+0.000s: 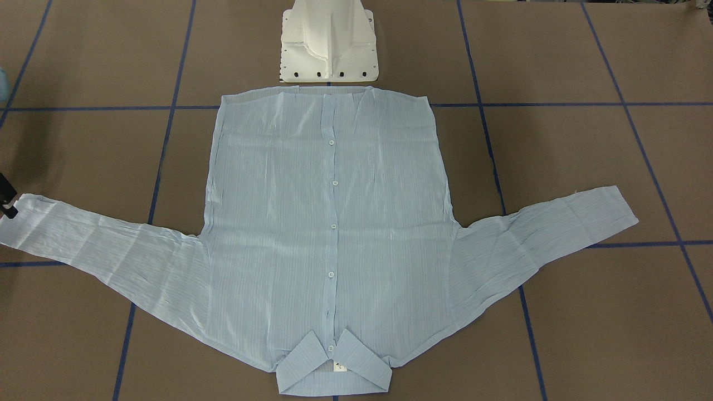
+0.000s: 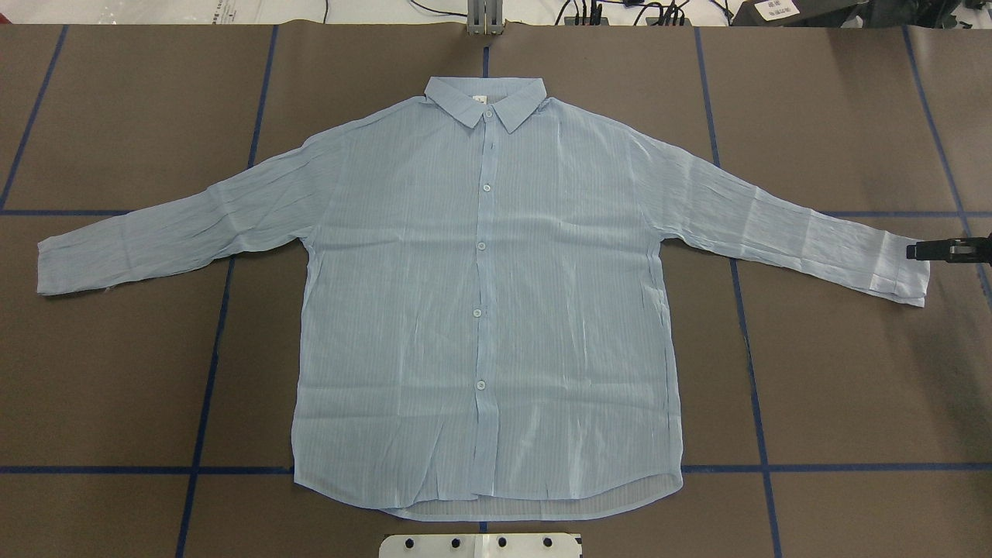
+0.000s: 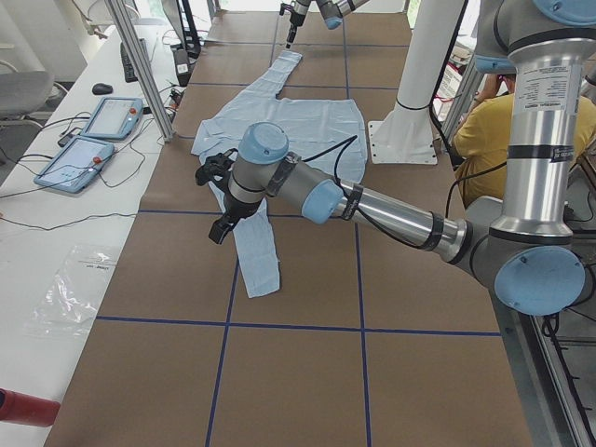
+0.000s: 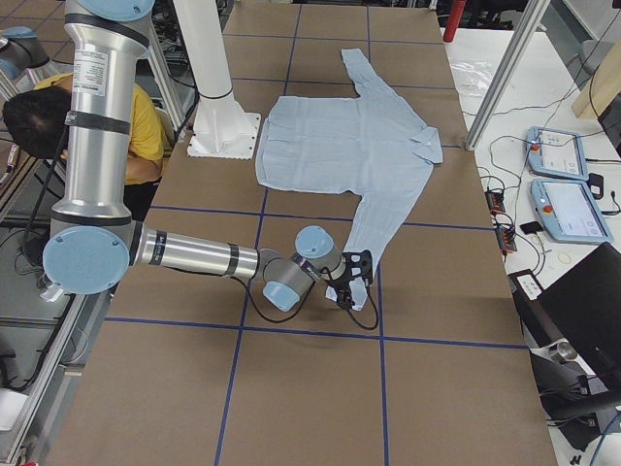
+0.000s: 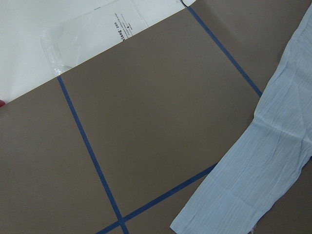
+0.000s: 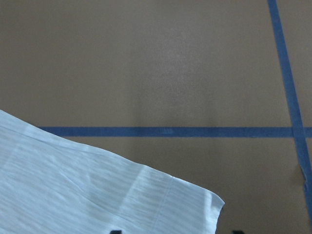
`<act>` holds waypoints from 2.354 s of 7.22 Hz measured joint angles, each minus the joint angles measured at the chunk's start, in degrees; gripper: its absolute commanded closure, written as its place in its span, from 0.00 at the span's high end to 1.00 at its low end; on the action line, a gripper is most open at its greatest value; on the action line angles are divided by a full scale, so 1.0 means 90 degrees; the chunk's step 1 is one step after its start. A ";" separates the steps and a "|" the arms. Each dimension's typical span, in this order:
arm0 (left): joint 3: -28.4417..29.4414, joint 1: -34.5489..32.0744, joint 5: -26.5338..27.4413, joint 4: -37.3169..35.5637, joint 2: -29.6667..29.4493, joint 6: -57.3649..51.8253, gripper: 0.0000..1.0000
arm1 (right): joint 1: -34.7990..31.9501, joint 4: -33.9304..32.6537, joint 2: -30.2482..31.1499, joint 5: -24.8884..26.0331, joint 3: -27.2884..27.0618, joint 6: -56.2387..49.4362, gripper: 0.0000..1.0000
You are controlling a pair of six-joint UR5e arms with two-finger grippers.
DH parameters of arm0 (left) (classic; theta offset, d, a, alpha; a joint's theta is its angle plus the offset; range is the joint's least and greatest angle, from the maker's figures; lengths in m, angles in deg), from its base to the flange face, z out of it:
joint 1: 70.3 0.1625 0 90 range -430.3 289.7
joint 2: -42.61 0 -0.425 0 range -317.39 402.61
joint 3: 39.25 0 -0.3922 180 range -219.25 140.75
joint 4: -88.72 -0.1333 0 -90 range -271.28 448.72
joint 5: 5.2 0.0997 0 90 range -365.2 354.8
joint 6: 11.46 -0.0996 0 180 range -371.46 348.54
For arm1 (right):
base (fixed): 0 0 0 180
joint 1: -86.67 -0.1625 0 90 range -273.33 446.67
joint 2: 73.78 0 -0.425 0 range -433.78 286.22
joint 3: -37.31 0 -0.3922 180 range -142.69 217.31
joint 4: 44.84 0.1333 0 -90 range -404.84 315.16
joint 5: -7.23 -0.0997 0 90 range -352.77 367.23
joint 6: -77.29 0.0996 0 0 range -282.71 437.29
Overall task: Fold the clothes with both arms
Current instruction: 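Lower the right gripper and grasp the cuff of the nearest sleeve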
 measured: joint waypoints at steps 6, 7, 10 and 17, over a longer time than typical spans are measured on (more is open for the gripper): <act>0.0006 -0.0006 0.0000 -0.0001 0.0025 -0.0015 1.00 | 0.0468 0.0017 0.0227 0.0332 0.0012 0.0036 0.37; 0.0009 -0.0008 -0.0001 -0.0003 0.0026 -0.0016 1.00 | 0.0510 0.0010 0.0225 0.0354 0.0013 0.0036 0.03; 0.0035 -0.0010 0.0000 0.0001 0.0033 -0.0021 1.00 | 0.0534 -0.0005 0.0191 0.0362 -0.0023 0.0031 0.00; 0.0084 -0.0010 0.0000 0.0134 0.0028 -0.0010 1.00 | 0.0287 -0.3920 -0.1746 0.0388 -0.2165 0.0218 0.00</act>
